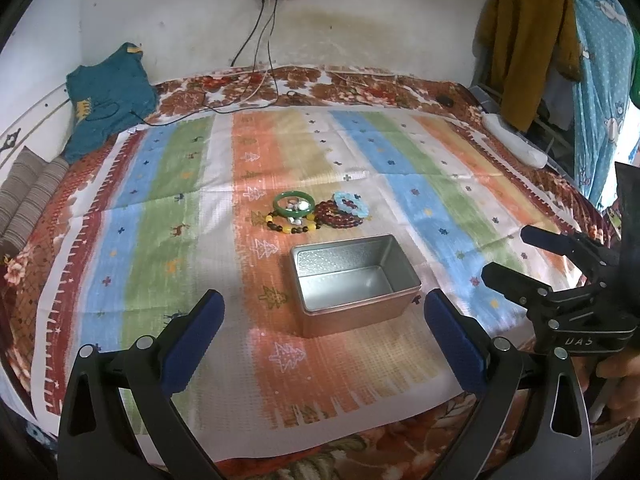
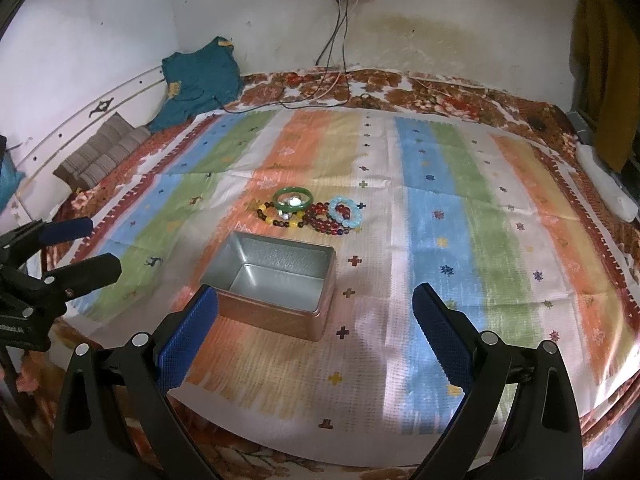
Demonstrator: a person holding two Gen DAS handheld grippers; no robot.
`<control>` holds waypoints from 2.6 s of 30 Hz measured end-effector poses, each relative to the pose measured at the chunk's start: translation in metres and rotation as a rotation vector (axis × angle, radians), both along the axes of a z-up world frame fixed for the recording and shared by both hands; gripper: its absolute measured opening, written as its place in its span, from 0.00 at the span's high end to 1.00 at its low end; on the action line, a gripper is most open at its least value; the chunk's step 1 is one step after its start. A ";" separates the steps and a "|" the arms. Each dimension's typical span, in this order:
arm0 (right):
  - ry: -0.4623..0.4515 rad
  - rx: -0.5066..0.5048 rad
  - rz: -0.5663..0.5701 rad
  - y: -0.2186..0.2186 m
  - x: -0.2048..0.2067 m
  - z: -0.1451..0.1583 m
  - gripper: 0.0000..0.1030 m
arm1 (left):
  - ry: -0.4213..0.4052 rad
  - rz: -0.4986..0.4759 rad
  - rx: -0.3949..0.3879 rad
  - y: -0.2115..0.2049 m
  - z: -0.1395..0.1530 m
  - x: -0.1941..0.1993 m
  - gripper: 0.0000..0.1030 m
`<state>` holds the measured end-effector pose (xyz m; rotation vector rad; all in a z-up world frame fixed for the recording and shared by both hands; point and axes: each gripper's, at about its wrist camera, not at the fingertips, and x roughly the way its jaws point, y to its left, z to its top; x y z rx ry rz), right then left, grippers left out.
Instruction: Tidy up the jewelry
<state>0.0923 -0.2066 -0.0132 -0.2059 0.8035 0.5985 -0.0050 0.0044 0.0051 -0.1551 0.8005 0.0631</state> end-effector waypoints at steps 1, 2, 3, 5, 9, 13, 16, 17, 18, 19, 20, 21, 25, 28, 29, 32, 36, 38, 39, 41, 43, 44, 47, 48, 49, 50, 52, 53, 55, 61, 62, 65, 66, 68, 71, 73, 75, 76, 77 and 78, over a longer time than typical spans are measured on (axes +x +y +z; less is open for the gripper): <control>0.002 0.001 -0.001 0.000 0.000 0.000 0.04 | -0.003 0.001 0.004 -0.001 0.001 -0.001 0.05; 0.005 0.003 -0.003 0.000 0.000 0.000 0.04 | -0.005 -0.001 0.003 -0.001 0.001 -0.001 0.05; 0.009 0.005 -0.005 0.000 0.001 0.000 0.04 | -0.005 -0.003 0.000 0.000 0.001 -0.001 0.05; 0.021 0.008 -0.006 -0.001 0.003 -0.001 0.04 | -0.002 -0.003 -0.010 0.001 0.002 -0.001 0.05; 0.031 0.003 -0.003 0.002 0.005 -0.001 0.04 | 0.016 -0.022 -0.011 0.001 0.001 0.002 0.05; 0.033 -0.012 0.014 0.006 0.003 -0.003 0.04 | 0.025 -0.026 0.002 -0.002 0.000 0.003 0.05; 0.034 -0.018 0.020 0.007 0.003 -0.003 0.04 | 0.026 -0.012 -0.004 0.001 0.001 0.003 0.05; 0.036 -0.018 0.020 0.007 0.004 -0.003 0.04 | 0.027 -0.008 -0.006 0.002 0.001 0.003 0.05; 0.037 -0.017 0.019 0.007 0.003 -0.003 0.04 | 0.029 -0.005 -0.008 0.003 0.001 0.004 0.05; 0.038 -0.017 0.017 0.007 0.004 -0.003 0.04 | 0.031 -0.003 -0.008 0.003 0.001 0.005 0.05; 0.039 -0.016 0.015 0.007 0.005 -0.003 0.04 | 0.033 -0.002 -0.008 0.003 0.001 0.005 0.05; 0.040 -0.016 0.014 0.007 0.005 -0.003 0.04 | 0.034 -0.002 -0.008 0.002 0.000 0.006 0.05; 0.037 -0.016 0.010 0.010 0.007 -0.003 0.04 | 0.037 0.003 -0.021 0.006 -0.001 0.006 0.05; 0.034 -0.011 0.006 0.009 0.008 -0.002 0.04 | 0.043 0.013 -0.034 0.009 -0.002 0.007 0.05; 0.038 -0.011 0.003 0.009 0.010 -0.003 0.04 | 0.044 0.017 -0.034 0.009 -0.002 0.007 0.05; 0.043 -0.012 0.000 0.009 0.013 -0.003 0.04 | 0.046 0.021 -0.026 0.008 -0.004 0.007 0.05; 0.044 -0.015 0.001 0.009 0.015 -0.003 0.04 | 0.059 0.042 -0.007 0.008 -0.006 0.010 0.05; 0.044 -0.014 0.001 0.009 0.016 -0.003 0.04 | 0.064 0.051 -0.010 0.009 -0.007 0.012 0.05; 0.045 -0.014 0.000 0.009 0.015 -0.003 0.04 | 0.065 0.053 -0.012 0.010 -0.007 0.013 0.05; 0.044 -0.014 0.000 0.009 0.015 -0.003 0.04 | 0.068 0.057 -0.013 0.013 -0.005 0.016 0.05; 0.044 -0.015 0.000 0.009 0.015 -0.004 0.04 | 0.066 0.057 0.006 0.011 -0.004 0.019 0.05; 0.043 -0.019 -0.004 0.010 0.015 -0.004 0.04 | 0.062 0.058 0.016 0.010 -0.003 0.020 0.05; 0.038 -0.036 -0.002 0.014 0.021 -0.005 0.04 | 0.058 0.062 0.041 0.010 -0.002 0.024 0.05; 0.040 -0.040 0.002 0.015 0.022 -0.005 0.04 | 0.057 0.067 0.051 0.011 -0.002 0.027 0.05; 0.041 -0.045 0.002 0.016 0.025 -0.006 0.04 | 0.056 0.072 0.060 0.011 -0.001 0.029 0.05; 0.042 -0.048 0.001 0.016 0.026 -0.006 0.04 | 0.056 0.077 0.064 0.012 -0.001 0.031 0.05; 0.050 -0.045 -0.002 0.016 0.031 -0.007 0.04 | 0.053 0.089 0.069 0.015 0.001 0.033 0.05; 0.055 -0.041 -0.004 0.015 0.033 -0.007 0.04 | 0.050 0.094 0.074 0.016 0.001 0.033 0.05; 0.064 -0.041 -0.001 0.015 0.035 -0.007 0.04 | 0.051 0.086 0.083 0.015 0.002 0.037 0.05; 0.068 -0.073 -0.002 0.022 0.050 -0.008 0.04 | 0.079 0.099 0.101 0.023 0.001 0.061 0.05; 0.072 -0.075 -0.006 0.023 0.054 -0.009 0.04 | 0.085 0.107 0.096 0.027 0.000 0.066 0.05; 0.080 -0.087 -0.020 0.026 0.066 -0.011 0.04 | 0.101 0.130 0.081 0.036 -0.002 0.077 0.05; 0.084 -0.090 -0.024 0.026 0.070 -0.012 0.04 | 0.109 0.139 0.084 0.039 -0.003 0.081 0.05; 0.091 -0.092 -0.032 0.028 0.076 -0.013 0.04 | 0.121 0.159 0.088 0.044 -0.005 0.086 0.05; 0.102 -0.094 -0.041 0.028 0.083 -0.014 0.04 | 0.136 0.180 0.073 0.051 -0.007 0.094 0.05; 0.108 -0.098 -0.049 0.029 0.087 -0.016 0.04 | 0.140 0.181 0.069 0.052 -0.009 0.098 0.05; 0.113 -0.103 -0.056 0.029 0.092 -0.017 0.04 | 0.144 0.173 0.075 0.051 -0.010 0.102 0.05; 0.116 -0.103 -0.059 0.030 0.094 -0.017 0.04 | 0.145 0.169 0.078 0.051 -0.010 0.103 0.05; 0.119 -0.105 -0.062 0.030 0.096 -0.018 0.04 | 0.147 0.169 0.085 0.050 -0.011 0.105 0.05; 0.123 -0.105 -0.065 0.031 0.099 -0.018 0.04 | 0.147 0.168 0.078 0.050 -0.011 0.107 0.05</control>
